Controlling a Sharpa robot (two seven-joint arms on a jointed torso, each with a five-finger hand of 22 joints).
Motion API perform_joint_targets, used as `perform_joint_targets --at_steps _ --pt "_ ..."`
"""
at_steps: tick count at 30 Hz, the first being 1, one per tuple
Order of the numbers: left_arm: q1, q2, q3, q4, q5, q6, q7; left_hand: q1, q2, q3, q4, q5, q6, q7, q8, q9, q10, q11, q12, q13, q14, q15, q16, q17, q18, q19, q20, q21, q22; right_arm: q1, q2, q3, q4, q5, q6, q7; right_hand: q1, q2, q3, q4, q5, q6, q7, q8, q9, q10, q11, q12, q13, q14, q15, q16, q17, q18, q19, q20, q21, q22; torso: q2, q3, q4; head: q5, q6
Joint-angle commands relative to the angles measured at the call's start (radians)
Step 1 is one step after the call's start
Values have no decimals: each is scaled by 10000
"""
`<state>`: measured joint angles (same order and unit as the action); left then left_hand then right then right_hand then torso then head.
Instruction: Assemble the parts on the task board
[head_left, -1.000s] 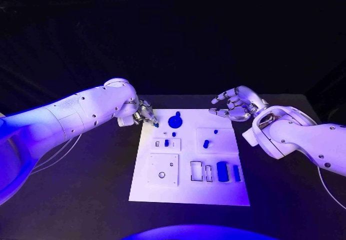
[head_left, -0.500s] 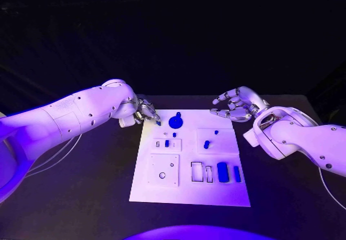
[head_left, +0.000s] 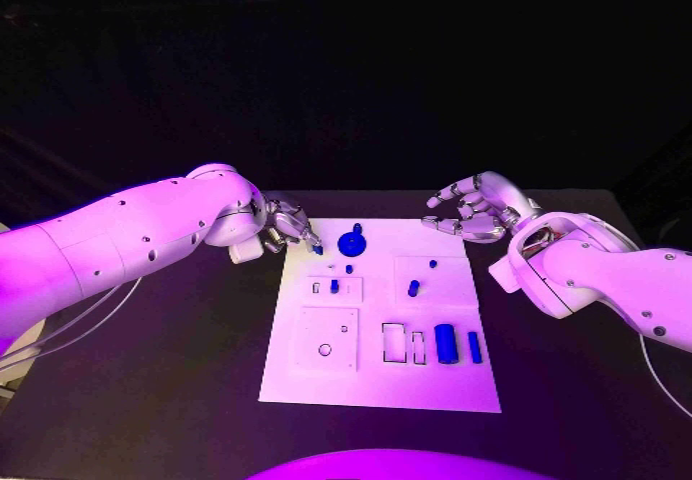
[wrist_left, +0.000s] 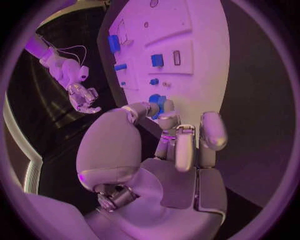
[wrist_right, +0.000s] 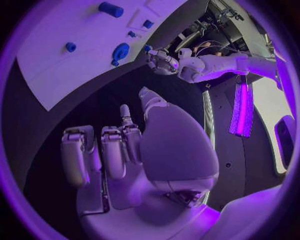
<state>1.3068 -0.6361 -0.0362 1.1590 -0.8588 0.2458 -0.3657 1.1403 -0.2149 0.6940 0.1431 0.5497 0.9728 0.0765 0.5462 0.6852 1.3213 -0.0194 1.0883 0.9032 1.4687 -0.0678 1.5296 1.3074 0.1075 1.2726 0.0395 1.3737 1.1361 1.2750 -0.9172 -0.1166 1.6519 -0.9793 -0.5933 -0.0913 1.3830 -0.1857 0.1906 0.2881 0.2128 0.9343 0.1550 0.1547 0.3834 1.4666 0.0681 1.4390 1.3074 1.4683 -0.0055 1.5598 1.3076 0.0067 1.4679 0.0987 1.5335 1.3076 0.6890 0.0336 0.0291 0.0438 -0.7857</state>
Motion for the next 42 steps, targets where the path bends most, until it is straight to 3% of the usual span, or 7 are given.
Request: perform_joint_targets --at_steps 1,5,12,15,28,42 --pt "-54 -211 -11 446 -519 -355 208 -14 18 1856 -1947 53 228 -184 -24 12 68 -5 66 22 809 -77 72 1848 -93 67 -15 41 23 -4 -28 1 11 -106 51 46 -76 -20 50 6 34 1 -26 46 15 114 9 28 1718 940 19 -38 2286 24 861 18 -15 2441 -5 -8 20 2 -21" --pt "-209 -683 -39 1270 -1268 -569 233 -19 1 1848 -1955 77 257 -195 -26 14 97 -15 85 51 812 -83 76 1856 -100 88 -21 59 55 -6 -65 -1 15 -106 47 41 -76 -20 50 6 34 1 -26 46 15 114 9 28 1718 940 19 -38 2286 24 861 18 -15 2441 -16 -17 50 8 -43" --pt "-403 -1078 -96 2072 -2054 -957 250 -20 -17 1847 -1967 98 297 -208 -29 16 123 -31 66 29 813 -94 77 1859 -114 133 -29 93 123 -14 -81 -7 12 -106 46 40 -76 -20 50 6 34 1 -26 46 15 114 9 28 1718 940 19 -38 2286 24 861 18 -15 2441 -24 -42 89 36 -60" --pt "-451 -1144 -135 2271 -2209 -1014 247 -18 -23 1850 -1972 109 312 -213 -31 17 133 -36 58 20 811 -99 73 1848 -117 143 -33 101 137 -19 -77 -8 11 -106 48 41 -76 -20 50 6 34 1 -26 46 15 114 9 28 1718 940 19 -38 2286 24 861 18 -15 2441 -11 -29 54 82 -57" --pt "-606 -1255 -240 2701 -2554 -971 151 -17 -22 1856 -1973 116 322 -218 -35 16 138 -41 46 6 810 -103 71 1843 -119 153 -37 110 152 -34 -99 -12 19 -106 57 36 -76 -20 50 6 34 1 -26 46 15 114 9 28 1718 940 19 -38 2286 24 861 18 -15 2441 -5 -9 52 89 -120" --pt "-658 -1284 -274 2819 -2816 -992 22 -19 -33 1857 -1977 123 337 -223 -41 15 154 -46 46 10 809 -109 69 1837 -118 150 -42 109 147 -37 -105 -12 20 -106 61 42 -76 -20 50 6 34 1 -26 46 15 114 9 28 1718 940 19 -38 2286 24 861 18 -15 2441 -8 -8 44 106 -125"
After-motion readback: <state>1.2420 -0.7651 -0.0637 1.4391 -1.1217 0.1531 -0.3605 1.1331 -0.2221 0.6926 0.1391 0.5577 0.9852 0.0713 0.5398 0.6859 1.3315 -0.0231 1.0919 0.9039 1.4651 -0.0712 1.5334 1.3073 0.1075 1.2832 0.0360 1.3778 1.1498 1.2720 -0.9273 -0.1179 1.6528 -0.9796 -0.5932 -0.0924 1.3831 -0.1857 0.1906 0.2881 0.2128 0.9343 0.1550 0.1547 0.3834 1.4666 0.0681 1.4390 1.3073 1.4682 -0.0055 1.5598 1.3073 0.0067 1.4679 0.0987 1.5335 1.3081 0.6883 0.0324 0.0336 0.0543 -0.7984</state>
